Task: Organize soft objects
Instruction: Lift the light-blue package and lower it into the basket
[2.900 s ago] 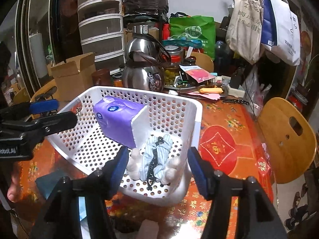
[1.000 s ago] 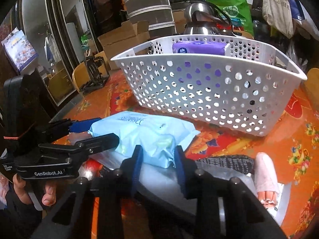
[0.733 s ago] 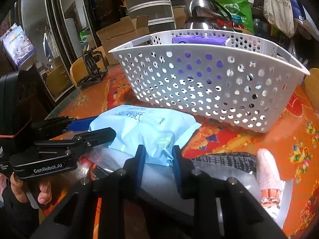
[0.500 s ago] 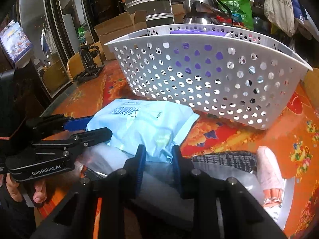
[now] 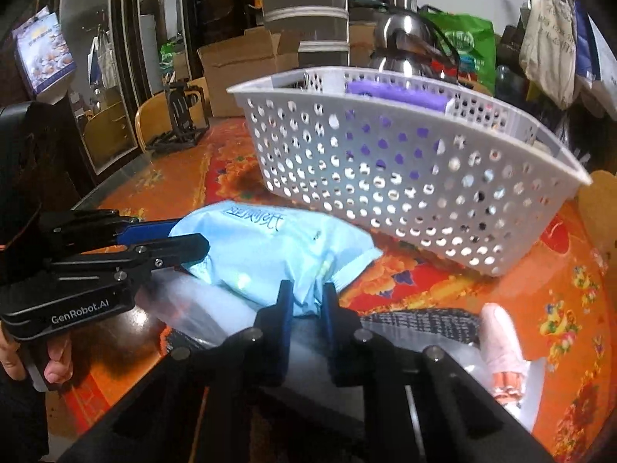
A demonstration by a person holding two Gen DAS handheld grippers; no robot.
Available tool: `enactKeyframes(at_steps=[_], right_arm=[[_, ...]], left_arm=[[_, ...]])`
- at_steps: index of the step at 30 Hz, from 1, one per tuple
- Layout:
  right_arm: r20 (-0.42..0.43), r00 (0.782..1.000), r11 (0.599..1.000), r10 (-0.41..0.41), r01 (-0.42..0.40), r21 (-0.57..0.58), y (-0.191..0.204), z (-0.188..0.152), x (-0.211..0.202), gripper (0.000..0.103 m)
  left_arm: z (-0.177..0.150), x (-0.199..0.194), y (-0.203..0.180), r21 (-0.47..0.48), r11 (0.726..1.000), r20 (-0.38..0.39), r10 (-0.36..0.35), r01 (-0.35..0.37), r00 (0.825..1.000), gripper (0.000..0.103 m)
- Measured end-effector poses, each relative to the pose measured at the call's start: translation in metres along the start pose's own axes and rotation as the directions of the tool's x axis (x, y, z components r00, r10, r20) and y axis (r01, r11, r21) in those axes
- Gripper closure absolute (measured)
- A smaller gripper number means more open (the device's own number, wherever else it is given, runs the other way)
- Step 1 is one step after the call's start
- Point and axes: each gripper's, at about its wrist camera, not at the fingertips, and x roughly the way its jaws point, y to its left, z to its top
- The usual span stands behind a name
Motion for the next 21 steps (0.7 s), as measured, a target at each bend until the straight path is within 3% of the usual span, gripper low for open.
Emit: enactKeyframes(at_steps=[21], right_arm=[[0.127, 0.992, 0.999, -0.021, 0.024, -0.022, -0.002, 0.023, -0.063, 0.095]], left_arm=[[0.024, -0.060, -0.025, 0.017, 1.000, 0.121, -0.014, 0.012, 0.993, 0.092]])
